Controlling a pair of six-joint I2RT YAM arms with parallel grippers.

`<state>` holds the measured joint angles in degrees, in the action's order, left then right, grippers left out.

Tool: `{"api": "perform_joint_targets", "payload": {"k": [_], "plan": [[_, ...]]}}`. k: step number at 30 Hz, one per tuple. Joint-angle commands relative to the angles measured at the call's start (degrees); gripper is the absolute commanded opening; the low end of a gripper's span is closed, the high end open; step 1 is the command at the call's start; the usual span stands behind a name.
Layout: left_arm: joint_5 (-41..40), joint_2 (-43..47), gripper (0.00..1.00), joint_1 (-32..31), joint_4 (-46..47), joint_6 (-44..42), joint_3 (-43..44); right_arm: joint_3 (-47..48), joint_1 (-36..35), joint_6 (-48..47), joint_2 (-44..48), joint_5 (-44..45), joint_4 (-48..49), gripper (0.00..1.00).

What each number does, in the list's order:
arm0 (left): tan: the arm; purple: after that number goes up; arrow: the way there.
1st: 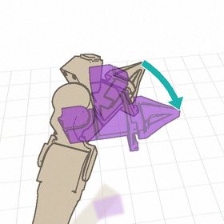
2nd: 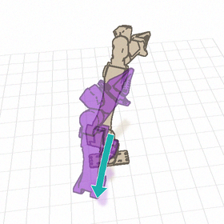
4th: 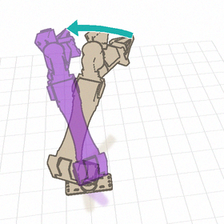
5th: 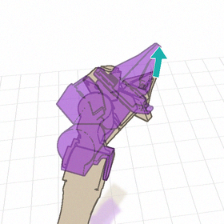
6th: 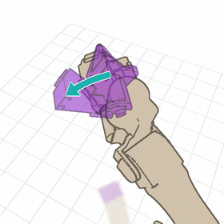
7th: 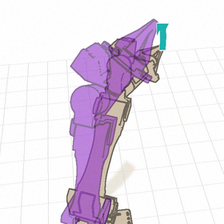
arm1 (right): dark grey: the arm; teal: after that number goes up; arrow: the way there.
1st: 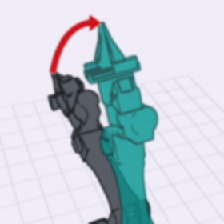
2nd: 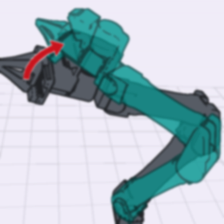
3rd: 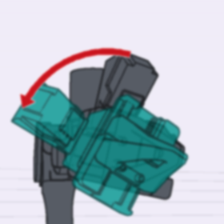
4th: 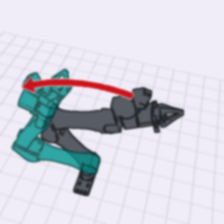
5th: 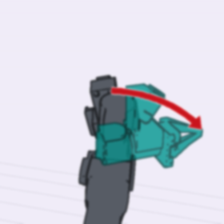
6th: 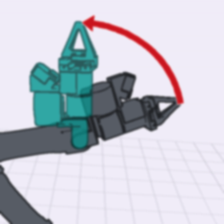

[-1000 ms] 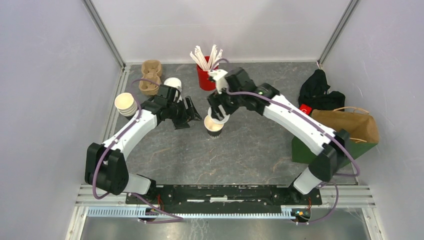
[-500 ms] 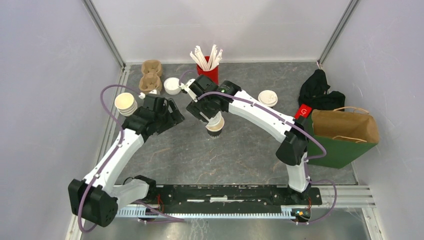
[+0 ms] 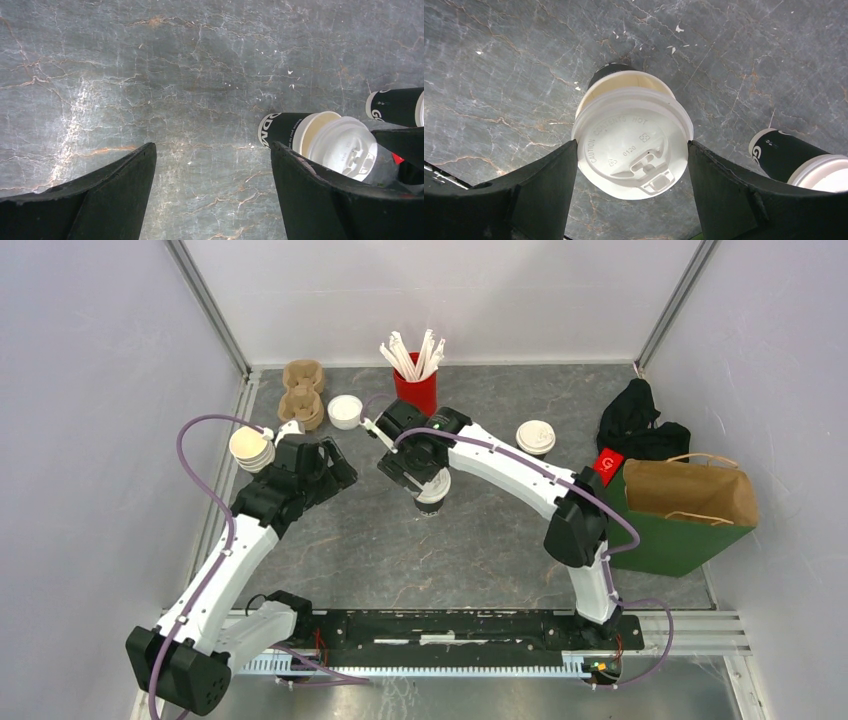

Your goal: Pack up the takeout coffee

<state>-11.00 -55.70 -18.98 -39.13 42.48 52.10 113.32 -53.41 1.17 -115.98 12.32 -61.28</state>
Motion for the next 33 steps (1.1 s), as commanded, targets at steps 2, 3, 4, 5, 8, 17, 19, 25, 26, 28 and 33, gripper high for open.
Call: {"api": "perform_joint_targets", "payload": {"k": [2,3,4,5,8,17,19,25,26,28,33], "plan": [[-1.84,1.72,0.9,0.21,1.44,-0.06,-0.49,-0.54,-0.12,0.11,-1.36,-0.43,0.91,0.82],[-1.88,1.93,0.9,0.19,1.39,-0.22,-0.62,-0.64,-0.12,0.09,-1.52,-0.25,0.96,0.82],[-1.9,2.14,0.9,0.18,1.38,-0.39,-0.66,-0.8,-0.12,0.13,-1.52,-0.03,1.04,0.83],[-2.0,2.25,0.9,0.17,1.42,-0.57,-0.59,-0.97,-0.12,0.1,-1.44,-0.05,1.21,0.83],[-2.13,2.06,0.9,0.25,1.51,-0.73,-0.3,-1.17,-0.03,0.16,-0.86,-0.18,1.94,0.83],[-1.69,0.27,0.9,0.18,1.79,-1.43,0.99,-3.2,1.37,0.89,0.64,-1.72,4.24,0.84],[-1.62,0.11,0.9,0.19,1.81,-1.36,0.91,-3.83,1.68,0.92,1.15,-1.95,4.58,0.84],[-1.14,-0.61,0.9,0.17,2.02,-1.0,1.12,-3.93,2.39,1.03,2.72,-2.78,5.59,0.84],[-1.14,-0.7,0.9,0.17,2.11,-0.96,1.23,-3.53,2.36,0.94,2.87,-2.83,5.51,0.84],[-1.1,-1.08,0.9,0.19,2.3,-0.99,1.49,-2.81,2.43,1.02,3.21,-2.59,5.21,0.84],[-0.61,-2.44,0.9,0.2,2.78,-1.33,2.25,-3.63,3.29,1.16,3.87,-2.45,5.36,0.85]]}}
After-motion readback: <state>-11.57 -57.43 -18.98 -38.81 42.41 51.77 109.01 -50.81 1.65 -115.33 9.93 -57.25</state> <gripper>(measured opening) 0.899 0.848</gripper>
